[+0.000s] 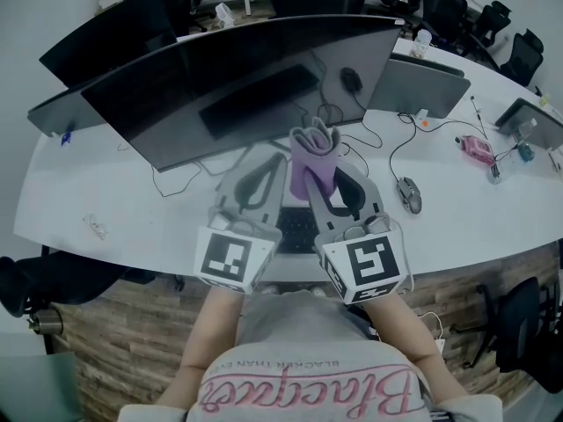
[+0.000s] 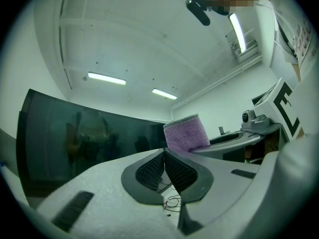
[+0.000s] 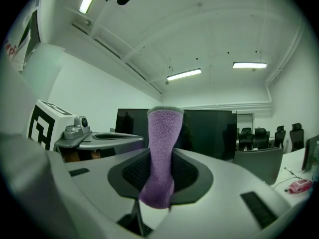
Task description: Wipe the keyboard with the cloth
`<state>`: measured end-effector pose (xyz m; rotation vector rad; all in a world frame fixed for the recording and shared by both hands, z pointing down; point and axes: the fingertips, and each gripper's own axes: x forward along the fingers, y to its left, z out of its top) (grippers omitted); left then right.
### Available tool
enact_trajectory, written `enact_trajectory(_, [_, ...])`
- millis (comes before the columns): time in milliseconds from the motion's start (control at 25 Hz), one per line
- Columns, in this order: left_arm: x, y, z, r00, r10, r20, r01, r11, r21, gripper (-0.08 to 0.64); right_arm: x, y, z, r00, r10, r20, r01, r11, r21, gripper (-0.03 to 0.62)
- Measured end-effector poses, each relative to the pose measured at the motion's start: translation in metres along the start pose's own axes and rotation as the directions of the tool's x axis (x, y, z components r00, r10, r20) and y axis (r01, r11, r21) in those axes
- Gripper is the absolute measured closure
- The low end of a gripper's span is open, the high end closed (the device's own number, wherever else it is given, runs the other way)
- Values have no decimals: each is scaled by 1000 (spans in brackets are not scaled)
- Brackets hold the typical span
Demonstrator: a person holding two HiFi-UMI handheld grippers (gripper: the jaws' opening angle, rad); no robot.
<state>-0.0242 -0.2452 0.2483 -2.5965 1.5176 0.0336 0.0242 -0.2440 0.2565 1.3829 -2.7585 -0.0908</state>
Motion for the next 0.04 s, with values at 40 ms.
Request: enact_trajectory(40, [0, 0, 0, 1000, -2, -2, 1, 1000, -2, 555, 0, 0, 0, 1000, 0, -1, 0, 1000, -1, 502])
